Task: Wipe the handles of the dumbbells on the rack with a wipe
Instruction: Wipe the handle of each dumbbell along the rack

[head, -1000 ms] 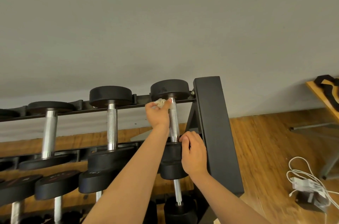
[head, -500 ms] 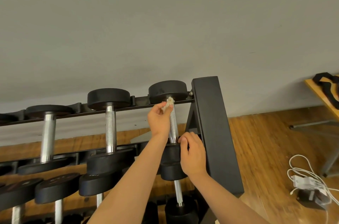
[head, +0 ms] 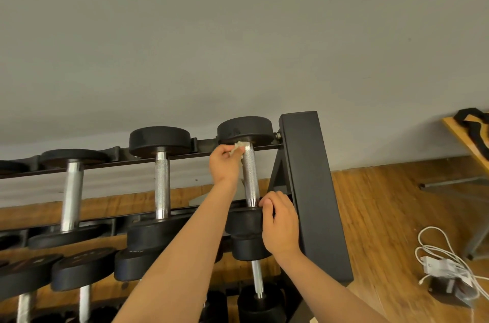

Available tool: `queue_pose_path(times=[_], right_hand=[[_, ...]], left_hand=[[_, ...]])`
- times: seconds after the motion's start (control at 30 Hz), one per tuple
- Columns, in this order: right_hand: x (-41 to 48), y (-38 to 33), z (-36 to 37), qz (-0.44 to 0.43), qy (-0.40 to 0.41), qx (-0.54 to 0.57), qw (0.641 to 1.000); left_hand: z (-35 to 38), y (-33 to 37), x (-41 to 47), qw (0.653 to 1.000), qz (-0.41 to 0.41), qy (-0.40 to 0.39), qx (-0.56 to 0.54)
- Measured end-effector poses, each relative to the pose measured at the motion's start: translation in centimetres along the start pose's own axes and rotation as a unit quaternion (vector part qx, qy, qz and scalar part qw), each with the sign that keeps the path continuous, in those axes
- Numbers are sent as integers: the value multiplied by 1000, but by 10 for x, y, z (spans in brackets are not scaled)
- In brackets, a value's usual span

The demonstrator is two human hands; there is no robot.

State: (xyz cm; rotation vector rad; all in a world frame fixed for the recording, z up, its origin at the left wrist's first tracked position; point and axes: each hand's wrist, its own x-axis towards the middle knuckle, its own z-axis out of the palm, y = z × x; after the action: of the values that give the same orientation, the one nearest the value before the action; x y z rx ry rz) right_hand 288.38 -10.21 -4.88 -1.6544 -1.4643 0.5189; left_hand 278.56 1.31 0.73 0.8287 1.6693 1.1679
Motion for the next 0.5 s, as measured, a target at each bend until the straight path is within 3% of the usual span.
queue_pose_path(times=[0.27, 0.5], right_hand=[[0, 0, 1, 3, 3, 12, 1000], [0, 1, 2, 5, 3, 6, 1000]], left_hand=[[-34, -29, -32, 976, 59, -174, 118], [-58, -20, -27, 898, 26, -346, 269]])
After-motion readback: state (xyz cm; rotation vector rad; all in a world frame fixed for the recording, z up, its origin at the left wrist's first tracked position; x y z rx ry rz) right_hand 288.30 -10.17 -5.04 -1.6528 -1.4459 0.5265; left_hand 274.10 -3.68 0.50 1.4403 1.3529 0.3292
